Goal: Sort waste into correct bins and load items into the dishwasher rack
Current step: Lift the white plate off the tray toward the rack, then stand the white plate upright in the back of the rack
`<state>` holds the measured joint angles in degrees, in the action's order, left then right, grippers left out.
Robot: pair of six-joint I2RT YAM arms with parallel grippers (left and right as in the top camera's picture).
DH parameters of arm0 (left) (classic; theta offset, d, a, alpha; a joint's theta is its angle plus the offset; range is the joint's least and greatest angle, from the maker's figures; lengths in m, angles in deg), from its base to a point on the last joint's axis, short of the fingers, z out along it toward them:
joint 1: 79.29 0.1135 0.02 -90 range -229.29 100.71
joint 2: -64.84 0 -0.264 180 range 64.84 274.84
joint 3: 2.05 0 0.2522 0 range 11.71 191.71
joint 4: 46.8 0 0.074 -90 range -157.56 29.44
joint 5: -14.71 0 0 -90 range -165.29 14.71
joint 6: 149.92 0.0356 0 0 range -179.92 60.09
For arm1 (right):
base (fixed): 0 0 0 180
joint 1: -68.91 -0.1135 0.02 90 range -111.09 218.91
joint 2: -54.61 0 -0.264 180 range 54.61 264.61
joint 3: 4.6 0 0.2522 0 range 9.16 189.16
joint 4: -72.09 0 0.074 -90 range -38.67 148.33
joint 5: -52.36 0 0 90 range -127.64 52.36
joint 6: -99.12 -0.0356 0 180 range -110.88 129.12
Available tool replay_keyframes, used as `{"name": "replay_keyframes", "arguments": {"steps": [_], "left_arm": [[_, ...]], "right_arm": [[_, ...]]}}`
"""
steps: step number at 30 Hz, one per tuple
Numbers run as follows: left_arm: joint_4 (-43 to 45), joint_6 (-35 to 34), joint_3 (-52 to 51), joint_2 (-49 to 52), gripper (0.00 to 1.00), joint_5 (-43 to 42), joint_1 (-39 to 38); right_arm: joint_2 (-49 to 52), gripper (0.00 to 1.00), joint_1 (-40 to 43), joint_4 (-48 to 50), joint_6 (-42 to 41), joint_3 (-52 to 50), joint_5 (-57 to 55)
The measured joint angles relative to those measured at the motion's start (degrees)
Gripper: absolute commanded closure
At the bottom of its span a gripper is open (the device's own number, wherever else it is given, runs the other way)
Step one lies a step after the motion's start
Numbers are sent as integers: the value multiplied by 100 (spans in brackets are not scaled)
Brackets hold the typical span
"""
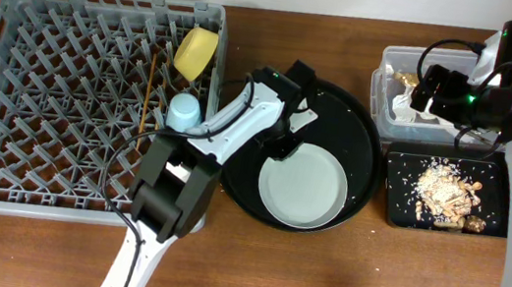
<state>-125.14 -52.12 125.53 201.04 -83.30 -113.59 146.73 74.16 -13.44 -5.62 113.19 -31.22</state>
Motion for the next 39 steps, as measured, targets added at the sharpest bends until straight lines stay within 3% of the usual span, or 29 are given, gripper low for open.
{"name": "replay_keyframes", "arguments": {"steps": [8,10,15,18,20,29,39], "left_arm": [[-367,-4,299,31,100,101,-125],[-745,-4,754,68,100,114,-120],[-1731,0,3158,190,100,586,367],[-2214,0,4245,175,100,1300,844],[-2540,-170,5007,162,100,2487,1233],[-2907,-1163,5451,181,100,5593,2026],[-2608,-1545,5451,184,100,6579,2017]], "right_arm": [[0,2,0,2,37,0,-24],[0,1,0,7,44,0,-39],[0,2,0,22,46,0,-44],[0,2,0,24,42,0,-44],[0,2,0,24,42,0,-44],[0,1,0,26,44,0,-59],[0,2,0,26,44,0,-59]]}}
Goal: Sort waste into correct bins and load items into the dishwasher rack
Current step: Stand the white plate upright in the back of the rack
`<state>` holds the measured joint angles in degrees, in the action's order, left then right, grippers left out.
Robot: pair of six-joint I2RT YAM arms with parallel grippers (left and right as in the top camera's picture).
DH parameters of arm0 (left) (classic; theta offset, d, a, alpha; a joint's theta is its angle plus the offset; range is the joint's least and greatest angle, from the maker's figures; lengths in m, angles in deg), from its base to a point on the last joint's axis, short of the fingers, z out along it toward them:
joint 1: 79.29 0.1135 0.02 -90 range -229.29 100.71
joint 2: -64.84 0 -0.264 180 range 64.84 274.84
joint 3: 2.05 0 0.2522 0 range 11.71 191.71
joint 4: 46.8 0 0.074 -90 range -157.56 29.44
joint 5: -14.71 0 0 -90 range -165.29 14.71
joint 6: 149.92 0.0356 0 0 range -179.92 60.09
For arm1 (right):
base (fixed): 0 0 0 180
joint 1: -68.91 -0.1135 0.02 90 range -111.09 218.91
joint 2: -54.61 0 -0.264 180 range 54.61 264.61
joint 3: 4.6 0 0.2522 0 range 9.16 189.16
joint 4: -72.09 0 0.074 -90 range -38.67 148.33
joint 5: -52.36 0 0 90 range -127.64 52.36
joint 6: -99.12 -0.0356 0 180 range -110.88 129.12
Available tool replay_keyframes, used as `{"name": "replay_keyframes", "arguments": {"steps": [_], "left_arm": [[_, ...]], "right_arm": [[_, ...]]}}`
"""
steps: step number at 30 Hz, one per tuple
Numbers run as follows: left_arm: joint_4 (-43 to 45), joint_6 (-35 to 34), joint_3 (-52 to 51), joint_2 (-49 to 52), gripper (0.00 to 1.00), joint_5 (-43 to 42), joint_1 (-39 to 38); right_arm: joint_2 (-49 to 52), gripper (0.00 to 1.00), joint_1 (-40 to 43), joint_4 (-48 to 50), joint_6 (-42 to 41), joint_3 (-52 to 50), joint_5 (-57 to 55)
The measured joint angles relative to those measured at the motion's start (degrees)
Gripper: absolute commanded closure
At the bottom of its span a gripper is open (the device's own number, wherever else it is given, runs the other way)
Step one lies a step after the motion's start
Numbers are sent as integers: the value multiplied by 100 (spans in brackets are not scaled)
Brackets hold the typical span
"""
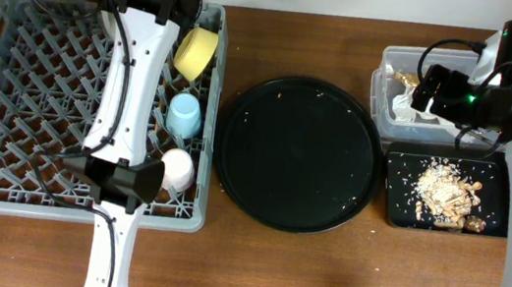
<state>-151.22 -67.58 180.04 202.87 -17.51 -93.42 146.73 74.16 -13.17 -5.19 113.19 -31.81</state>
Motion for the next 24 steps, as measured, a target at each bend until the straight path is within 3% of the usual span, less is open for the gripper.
{"name": "replay_keyframes", "arguments": {"steps": [24], "left_arm": [[286,-264,22,1045,100,-175,146]], "right_arm": [[0,2,0,-26,0,0,-87]]}}
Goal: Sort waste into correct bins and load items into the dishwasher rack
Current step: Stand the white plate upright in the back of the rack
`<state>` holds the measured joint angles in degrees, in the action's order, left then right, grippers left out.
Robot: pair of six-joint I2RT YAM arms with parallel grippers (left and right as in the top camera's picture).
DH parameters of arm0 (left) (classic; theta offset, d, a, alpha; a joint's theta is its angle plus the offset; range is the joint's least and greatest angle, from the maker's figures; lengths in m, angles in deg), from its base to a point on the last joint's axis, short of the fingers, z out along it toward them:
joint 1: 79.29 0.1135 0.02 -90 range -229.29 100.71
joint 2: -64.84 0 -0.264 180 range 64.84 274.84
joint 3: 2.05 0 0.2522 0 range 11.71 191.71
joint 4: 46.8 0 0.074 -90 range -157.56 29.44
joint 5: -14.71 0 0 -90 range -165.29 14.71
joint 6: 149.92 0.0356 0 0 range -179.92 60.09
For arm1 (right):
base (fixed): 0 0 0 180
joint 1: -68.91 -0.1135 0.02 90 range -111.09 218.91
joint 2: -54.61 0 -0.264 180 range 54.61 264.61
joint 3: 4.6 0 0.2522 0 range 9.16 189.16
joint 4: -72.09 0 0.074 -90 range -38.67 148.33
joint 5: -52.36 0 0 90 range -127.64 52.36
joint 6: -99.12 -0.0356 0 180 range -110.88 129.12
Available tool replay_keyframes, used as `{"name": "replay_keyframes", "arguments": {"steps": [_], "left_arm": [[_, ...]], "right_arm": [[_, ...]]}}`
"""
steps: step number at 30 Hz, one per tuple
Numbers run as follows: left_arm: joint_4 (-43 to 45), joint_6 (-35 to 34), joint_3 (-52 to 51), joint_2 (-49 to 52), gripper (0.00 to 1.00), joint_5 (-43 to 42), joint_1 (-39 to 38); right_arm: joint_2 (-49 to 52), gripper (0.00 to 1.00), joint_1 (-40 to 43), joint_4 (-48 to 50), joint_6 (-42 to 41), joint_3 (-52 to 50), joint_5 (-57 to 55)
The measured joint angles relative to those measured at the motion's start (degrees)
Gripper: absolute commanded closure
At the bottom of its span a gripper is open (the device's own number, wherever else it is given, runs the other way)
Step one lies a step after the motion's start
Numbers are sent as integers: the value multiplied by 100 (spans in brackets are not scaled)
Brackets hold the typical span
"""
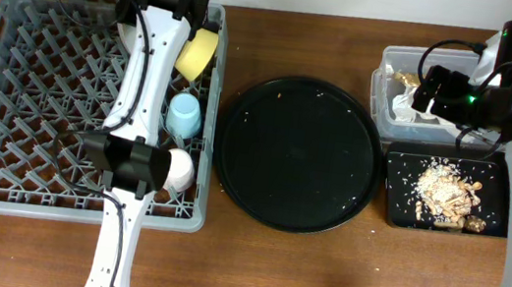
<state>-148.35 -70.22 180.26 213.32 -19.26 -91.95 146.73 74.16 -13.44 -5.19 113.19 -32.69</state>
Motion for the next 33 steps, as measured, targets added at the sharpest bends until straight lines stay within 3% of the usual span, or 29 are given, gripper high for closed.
{"name": "replay_keyframes", "arguments": {"steps": [17,24,26,29,31,33], "left_arm": [[28,-4,0,13,100,380,155],[20,-4,0,13,99,-118,155],[-9,-4,0,2,91,-262,173],[-138,-24,0,2,57,-557,227],[-166,-22,0,2,46,-817,219],[-179,-35,0,2,45,-1023,201]], "right_arm": [[0,2,0,33,-2,0,-4],[0,2,0,44,2,0,-4],[0,2,0,44,0,0,-4],[0,2,0,44,2,0,-4],[0,2,0,44,0,0,-4],[0,2,0,44,4,0,-4]]}}
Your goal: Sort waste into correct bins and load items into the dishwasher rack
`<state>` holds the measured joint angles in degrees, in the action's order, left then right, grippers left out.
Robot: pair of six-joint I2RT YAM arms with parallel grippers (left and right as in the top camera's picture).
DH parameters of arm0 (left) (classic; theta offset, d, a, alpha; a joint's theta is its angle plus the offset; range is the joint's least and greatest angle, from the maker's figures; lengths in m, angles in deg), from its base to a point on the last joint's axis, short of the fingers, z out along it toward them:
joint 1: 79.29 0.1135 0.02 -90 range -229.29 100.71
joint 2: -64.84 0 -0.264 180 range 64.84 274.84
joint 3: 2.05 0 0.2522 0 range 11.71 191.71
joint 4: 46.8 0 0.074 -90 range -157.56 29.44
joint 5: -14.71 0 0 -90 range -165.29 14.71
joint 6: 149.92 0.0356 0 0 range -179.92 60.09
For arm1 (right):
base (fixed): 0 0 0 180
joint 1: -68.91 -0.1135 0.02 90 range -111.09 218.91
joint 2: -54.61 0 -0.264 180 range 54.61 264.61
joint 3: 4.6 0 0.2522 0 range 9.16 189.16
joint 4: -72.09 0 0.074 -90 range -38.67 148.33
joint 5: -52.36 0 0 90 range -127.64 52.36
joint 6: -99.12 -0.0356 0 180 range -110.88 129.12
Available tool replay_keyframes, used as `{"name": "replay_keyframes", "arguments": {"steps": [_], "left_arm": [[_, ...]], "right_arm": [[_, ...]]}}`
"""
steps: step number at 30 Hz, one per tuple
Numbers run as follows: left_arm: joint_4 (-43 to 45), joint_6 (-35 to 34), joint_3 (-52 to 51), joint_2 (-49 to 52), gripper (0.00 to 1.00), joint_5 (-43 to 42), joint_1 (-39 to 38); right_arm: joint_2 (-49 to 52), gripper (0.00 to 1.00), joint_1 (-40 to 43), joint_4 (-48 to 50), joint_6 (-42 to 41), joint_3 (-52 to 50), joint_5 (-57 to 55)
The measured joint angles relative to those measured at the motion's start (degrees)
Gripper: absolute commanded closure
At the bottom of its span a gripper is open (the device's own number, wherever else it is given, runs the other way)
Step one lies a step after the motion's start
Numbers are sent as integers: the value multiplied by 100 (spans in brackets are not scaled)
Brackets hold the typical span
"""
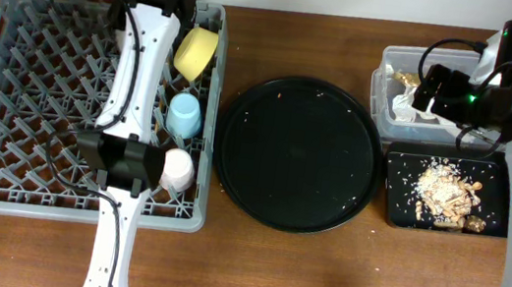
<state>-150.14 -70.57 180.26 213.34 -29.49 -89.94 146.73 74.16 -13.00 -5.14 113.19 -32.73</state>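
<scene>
The grey dishwasher rack point(36, 85) fills the left of the table. Along its right side sit a yellow bowl point(195, 53), a light blue cup point(183, 114) and a white bowl point(177, 168). My left arm reaches up across the rack, and the left gripper is at the rack's far edge by the frame top, its fingers not discernible. The black round tray point(296, 154) holds only crumbs. My right gripper point(429, 89) hangs over the clear bin point(396, 58), its jaws too dark to read.
A black bin point(396, 207) holding food scraps stands just in front of the clear bin at the right. The clear bin contains crumpled white waste. Bare wooden table lies in front of the rack and the tray.
The left arm's wrist has shifted slightly left along the rack's far edge. The right arm, the bowls, the cup and both bins have not moved.
At first my left gripper was at a white bowl lying in the black tray. Then the tray was bare, the white bowl stood in the rack's right side, and the left arm reached to the rack's far edge, where it has stayed. The right arm held still throughout.
</scene>
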Motion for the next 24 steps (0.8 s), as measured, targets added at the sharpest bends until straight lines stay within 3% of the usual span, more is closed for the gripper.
{"name": "replay_keyframes", "arguments": {"steps": [7,11,19,24], "left_arm": [[7,11,0,0,41,-219,-13],[192,11,0,-33,38,-772,-13],[588,146,140,-1193,34,-3180,-15],[485,282,190,-1335,34,-4730,-26]], "right_arm": [[0,2,0,0,-7,0,0],[0,2,0,2,-2,0,0],[0,2,0,0,-4,0,0],[0,2,0,4,-4,0,0]]}}
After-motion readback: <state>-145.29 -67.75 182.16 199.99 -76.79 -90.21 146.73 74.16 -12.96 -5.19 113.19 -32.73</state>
